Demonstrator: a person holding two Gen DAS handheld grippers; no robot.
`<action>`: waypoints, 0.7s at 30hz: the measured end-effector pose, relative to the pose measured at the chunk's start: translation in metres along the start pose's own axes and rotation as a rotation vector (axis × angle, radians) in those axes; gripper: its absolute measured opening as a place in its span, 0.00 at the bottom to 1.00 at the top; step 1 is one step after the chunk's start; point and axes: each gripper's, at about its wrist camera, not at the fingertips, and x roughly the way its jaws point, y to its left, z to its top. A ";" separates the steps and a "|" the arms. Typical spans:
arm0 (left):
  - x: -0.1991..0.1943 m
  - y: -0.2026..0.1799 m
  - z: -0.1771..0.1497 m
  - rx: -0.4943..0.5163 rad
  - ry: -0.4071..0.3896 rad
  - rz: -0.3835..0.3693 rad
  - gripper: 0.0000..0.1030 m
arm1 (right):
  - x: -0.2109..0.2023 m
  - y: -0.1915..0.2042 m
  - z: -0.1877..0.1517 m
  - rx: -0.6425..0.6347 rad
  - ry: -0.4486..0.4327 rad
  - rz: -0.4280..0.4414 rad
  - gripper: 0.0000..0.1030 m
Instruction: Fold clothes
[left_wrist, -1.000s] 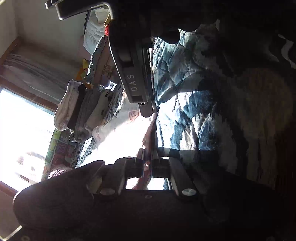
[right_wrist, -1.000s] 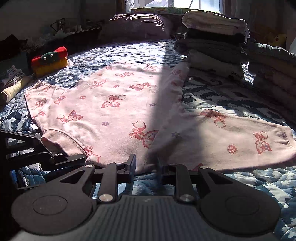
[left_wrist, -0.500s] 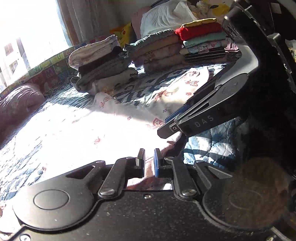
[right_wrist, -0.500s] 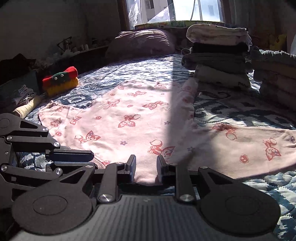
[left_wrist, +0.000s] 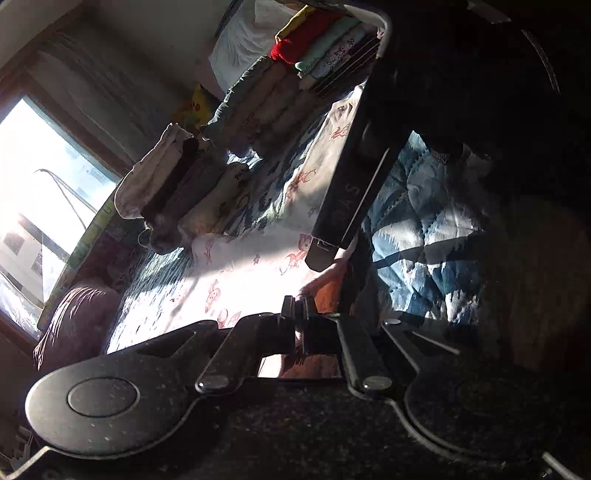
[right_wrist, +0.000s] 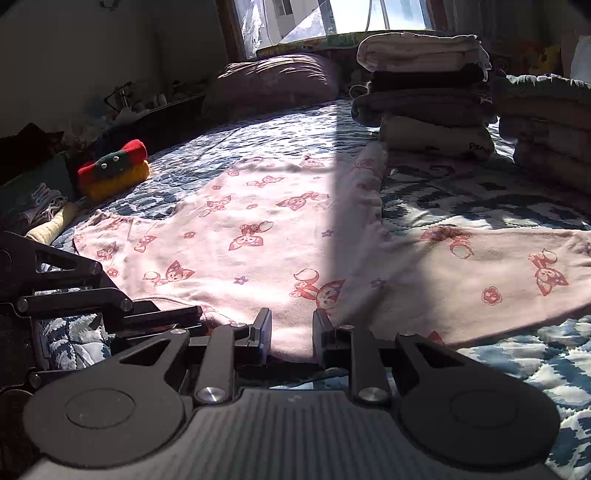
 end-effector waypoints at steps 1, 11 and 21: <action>0.001 -0.012 -0.005 0.082 -0.001 0.018 0.03 | 0.001 0.001 -0.001 -0.015 0.008 -0.007 0.24; 0.001 -0.016 -0.022 0.118 0.032 -0.062 0.00 | -0.012 0.005 -0.004 -0.060 -0.045 0.042 0.25; -0.007 0.079 -0.034 -0.579 0.071 -0.191 0.07 | 0.000 0.016 -0.014 -0.155 0.035 -0.004 0.24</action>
